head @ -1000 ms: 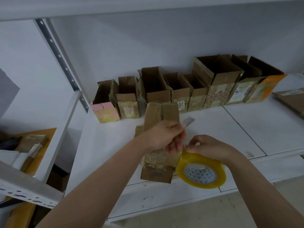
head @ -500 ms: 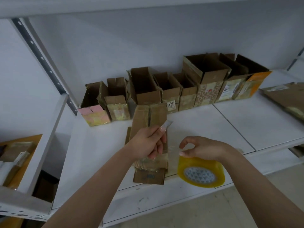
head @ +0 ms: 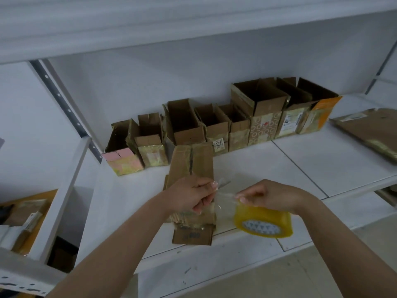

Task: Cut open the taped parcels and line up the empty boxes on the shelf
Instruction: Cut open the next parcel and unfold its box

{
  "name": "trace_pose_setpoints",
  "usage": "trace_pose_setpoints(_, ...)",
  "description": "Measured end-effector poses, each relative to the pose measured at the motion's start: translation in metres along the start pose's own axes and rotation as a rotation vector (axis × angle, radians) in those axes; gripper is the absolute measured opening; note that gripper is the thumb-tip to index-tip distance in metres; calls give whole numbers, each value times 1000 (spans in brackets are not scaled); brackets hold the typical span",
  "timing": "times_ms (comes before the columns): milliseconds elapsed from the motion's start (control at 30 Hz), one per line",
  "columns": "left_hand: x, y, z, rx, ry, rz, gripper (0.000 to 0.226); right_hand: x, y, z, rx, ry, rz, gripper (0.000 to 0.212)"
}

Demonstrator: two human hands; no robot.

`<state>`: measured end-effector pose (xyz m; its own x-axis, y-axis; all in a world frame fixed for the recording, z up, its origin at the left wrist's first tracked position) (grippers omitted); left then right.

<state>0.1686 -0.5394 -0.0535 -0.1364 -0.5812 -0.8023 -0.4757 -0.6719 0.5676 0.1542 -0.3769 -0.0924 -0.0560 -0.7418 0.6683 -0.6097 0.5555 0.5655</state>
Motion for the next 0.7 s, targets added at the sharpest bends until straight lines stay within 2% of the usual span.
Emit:
trace_pose_setpoints(133,-10,-6,1,101,-47,254,43,-1,3,-4,-55,27,72,27)
trace_pose_setpoints(333,-16,-16,9,216,86,541,44,4,5,-11,-117,12,-23,29)
trace_pose_setpoints(500,-20,-23,21,182,161,878,45,6,5,-14,-206,-23,-75,35)
trace_pose_setpoints(633,-20,-26,23,146,192,991,38,-1,-2,-13,-211,-71,37,42)
trace_pose_setpoints(700,-23,-27,22,154,154,946,42,-8,-3,-13,-213,-94,90,40)
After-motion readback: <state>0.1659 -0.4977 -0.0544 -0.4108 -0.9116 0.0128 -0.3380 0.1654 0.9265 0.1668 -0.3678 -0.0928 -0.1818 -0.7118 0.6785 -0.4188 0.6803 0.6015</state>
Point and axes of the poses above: each hand's wrist, its own z-axis towards the middle knuckle, its own y-axis out of the back of the hand, x = y × z, the point moved 9 cm from there along z, towards the middle knuckle, and after that the axes turned 4 degrees about -y, right-handed, at the moved point
